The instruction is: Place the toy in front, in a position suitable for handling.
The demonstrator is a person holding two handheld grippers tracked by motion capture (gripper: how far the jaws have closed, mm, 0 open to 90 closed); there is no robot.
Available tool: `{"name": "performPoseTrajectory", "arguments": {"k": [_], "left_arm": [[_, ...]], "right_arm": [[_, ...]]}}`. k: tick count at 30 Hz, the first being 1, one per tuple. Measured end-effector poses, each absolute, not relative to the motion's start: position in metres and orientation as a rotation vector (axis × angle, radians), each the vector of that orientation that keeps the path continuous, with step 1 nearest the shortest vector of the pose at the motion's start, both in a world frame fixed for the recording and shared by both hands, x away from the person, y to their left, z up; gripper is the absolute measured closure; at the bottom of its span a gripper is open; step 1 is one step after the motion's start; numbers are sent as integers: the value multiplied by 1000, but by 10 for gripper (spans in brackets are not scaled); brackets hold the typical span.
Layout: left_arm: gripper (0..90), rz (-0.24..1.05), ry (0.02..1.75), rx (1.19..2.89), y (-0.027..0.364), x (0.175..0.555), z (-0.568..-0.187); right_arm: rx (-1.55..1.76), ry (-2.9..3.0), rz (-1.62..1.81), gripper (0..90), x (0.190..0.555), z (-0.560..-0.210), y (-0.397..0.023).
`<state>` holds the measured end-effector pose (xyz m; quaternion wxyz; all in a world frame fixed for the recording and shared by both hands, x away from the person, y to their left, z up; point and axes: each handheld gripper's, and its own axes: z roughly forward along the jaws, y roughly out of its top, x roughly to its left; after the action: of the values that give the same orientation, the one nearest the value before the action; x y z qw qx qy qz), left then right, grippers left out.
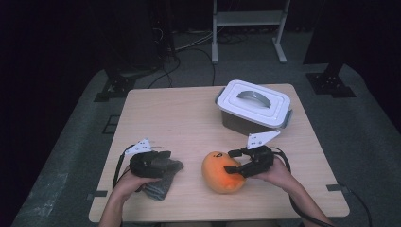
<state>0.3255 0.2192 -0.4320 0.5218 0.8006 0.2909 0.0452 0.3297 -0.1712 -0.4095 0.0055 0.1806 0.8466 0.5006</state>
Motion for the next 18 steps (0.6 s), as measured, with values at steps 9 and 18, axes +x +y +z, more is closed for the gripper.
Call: {"name": "performPoseTrajectory", "arguments": {"k": [9,18], "left_arm": [[317,111,689,1923,217,325,-432],[317,112,672,1927,216,325,-432]], "right_arm": [[692,2581,1636,410,334,-405,-187],[783,2578,1583,434,341,-407,-188]]}}
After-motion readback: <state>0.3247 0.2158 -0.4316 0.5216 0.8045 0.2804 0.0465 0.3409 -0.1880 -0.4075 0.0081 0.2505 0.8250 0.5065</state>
